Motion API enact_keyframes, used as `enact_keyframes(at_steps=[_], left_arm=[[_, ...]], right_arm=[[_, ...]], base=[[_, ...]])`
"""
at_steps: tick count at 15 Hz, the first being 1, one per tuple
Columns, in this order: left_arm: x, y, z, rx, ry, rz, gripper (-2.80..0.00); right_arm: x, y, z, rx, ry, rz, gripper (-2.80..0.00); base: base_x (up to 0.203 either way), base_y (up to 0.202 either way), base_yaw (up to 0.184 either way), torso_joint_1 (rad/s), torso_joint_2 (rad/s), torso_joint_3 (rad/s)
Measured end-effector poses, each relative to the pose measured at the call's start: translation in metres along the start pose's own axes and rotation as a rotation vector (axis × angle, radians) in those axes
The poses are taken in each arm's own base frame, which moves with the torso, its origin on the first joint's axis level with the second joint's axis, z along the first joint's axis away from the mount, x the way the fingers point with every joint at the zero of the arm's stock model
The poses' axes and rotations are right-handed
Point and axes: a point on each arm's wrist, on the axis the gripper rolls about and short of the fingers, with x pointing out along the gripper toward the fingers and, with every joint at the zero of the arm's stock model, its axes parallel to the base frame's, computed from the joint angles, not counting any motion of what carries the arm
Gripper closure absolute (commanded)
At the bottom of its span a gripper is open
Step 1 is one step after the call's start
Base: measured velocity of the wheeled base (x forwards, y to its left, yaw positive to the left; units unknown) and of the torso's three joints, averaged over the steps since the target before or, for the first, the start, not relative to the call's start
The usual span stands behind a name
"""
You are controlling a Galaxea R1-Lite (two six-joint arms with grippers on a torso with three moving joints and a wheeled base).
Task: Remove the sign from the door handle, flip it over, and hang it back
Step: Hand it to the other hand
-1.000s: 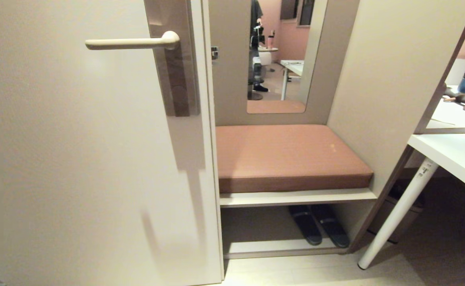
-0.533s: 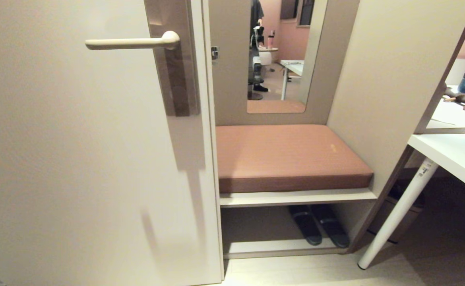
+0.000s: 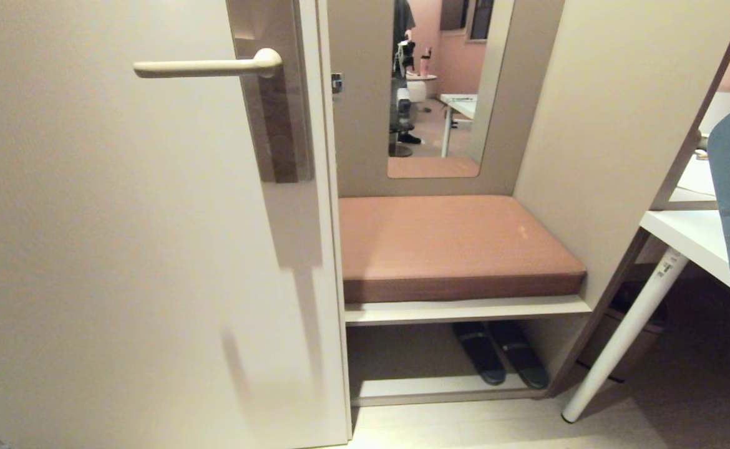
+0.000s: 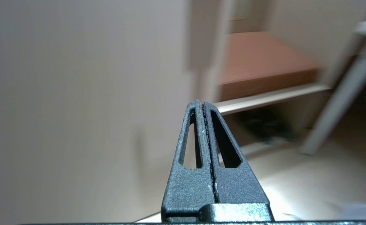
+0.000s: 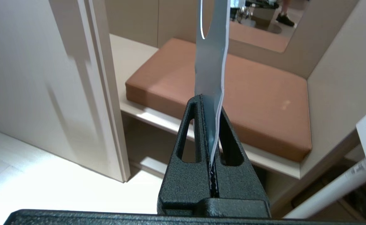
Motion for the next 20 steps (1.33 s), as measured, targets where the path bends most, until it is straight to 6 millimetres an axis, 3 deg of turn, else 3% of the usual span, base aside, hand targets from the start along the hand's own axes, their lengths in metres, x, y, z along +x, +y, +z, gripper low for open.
enact_keyframes(at_steps=[5,10,16,20], left_arm=[[0.033,-0.012,0.036,-0.045,0.067,-0.358,0.0],[0.064,-0.029,0.05,-0.079,0.09,-0.584,0.0],[0.094,-0.041,0.069,-0.218,0.049,-0.646,0.0],[0.11,-0.047,0.072,-0.222,0.069,-0.672,0.0]], right_arm=[[0.01,-0.001,0.004,0.018,-0.016,0.167,0.0],[0.02,-0.001,0.009,0.05,-0.018,0.367,0.0],[0.036,-0.003,0.025,0.123,-0.014,0.602,0.0],[0.062,0.001,0.029,0.096,-0.044,0.712,0.0]], base=[[0.0,0.0,0.0,0.0,0.0,0.0],[0.0,0.0,0.0,0.0,0.0,0.0],[0.0,0.0,0.0,0.0,0.0,0.0],[0.0,0.0,0.0,0.0,0.0,0.0]])
